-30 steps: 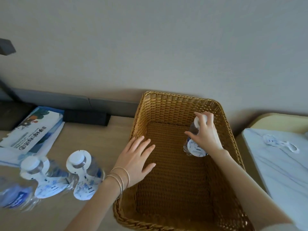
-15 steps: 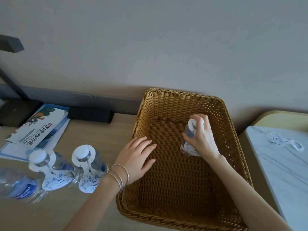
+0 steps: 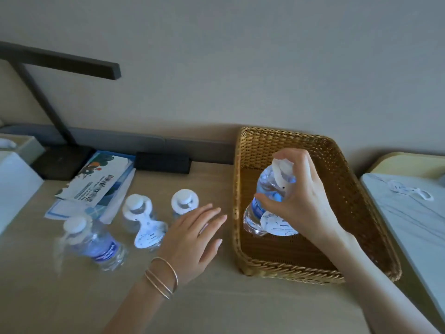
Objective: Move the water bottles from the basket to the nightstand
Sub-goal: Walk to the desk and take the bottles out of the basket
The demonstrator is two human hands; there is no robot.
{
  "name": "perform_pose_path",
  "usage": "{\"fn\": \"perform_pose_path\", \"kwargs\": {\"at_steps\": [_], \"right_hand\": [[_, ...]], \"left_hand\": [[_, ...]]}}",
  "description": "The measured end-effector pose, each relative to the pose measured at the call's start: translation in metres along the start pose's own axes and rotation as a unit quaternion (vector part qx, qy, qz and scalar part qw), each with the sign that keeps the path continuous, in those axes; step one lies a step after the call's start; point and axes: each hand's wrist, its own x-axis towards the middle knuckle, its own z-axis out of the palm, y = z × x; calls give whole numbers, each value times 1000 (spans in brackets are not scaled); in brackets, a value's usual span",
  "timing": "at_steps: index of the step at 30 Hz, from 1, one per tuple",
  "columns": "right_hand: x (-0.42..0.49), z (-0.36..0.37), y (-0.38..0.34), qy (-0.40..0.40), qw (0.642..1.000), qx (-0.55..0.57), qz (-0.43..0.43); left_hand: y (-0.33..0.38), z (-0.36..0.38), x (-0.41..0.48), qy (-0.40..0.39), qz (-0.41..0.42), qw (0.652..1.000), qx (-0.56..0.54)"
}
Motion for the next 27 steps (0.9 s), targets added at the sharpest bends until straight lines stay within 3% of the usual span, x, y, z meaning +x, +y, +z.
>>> {"fn": "perform_pose_path", "kwargs": {"at_steps": [7,15,20,27], "right_hand": [[-39,61,-73,-30,991,-101,-79],[-50,76,-116,31,981,-175,-77],[-46,79,-146,66,991,-111,-42],[-62,145,-152,19,1000,12,21]], "left_hand": [[-48,-22,-122,-51,-17,998,11],[-81,-22,-187,-69,-14,998,3],[-94,-31,-187,-55,-2,998,-8],[-102,-38,-187,-29,4,1000,-5]]}}
